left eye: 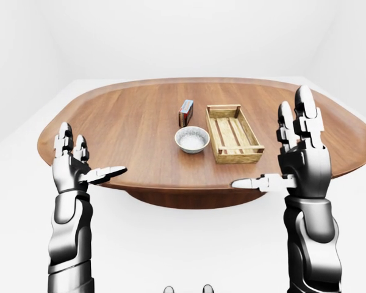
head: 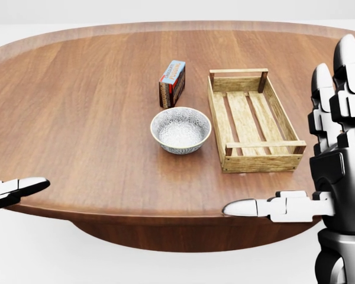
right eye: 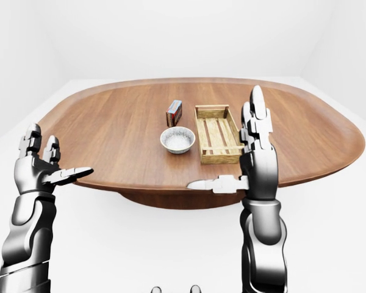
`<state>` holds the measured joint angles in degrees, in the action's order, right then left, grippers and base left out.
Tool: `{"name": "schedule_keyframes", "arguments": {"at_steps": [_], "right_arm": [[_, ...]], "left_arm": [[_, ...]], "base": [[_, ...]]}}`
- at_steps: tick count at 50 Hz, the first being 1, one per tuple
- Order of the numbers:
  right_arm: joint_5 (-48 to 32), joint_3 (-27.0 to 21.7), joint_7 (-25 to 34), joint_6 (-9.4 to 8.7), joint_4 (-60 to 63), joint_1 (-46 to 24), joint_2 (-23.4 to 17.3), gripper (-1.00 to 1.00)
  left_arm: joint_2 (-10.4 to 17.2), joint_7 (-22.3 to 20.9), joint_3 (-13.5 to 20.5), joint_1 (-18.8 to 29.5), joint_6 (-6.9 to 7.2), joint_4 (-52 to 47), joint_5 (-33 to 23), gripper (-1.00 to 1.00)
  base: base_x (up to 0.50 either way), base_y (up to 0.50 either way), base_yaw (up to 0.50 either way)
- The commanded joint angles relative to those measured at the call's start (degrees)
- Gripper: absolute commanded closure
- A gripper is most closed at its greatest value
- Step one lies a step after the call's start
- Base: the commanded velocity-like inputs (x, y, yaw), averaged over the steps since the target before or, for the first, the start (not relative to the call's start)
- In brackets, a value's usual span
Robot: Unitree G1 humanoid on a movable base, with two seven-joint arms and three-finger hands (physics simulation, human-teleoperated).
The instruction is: Pick up the bowl on the left and put it in the tray.
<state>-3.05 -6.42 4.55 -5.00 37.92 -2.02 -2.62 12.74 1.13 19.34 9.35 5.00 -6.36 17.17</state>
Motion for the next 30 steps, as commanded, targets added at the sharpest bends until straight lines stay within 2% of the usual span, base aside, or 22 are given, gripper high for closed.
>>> {"name": "schedule_keyframes", "arguments": {"at_steps": [1, 30], "right_arm": [[1.29, -0.49, -0.85, 0.00, 0.00, -1.14, -0.55, -1.00], [1.71, -0.72, -0.96, 0.00, 0.24, -0.51, -0.45, -1.00]], "left_arm": [[-0.15, 0.19, -0.06, 0.68, 0.00, -0.44, 0.09, -1.00], [-0.32, -0.08, 0.17, 0.01, 0.00, 0.28, -0.04, -1.00]], "base": [[0.50, 0.00, 0.00], [0.50, 0.00, 0.00]]}}
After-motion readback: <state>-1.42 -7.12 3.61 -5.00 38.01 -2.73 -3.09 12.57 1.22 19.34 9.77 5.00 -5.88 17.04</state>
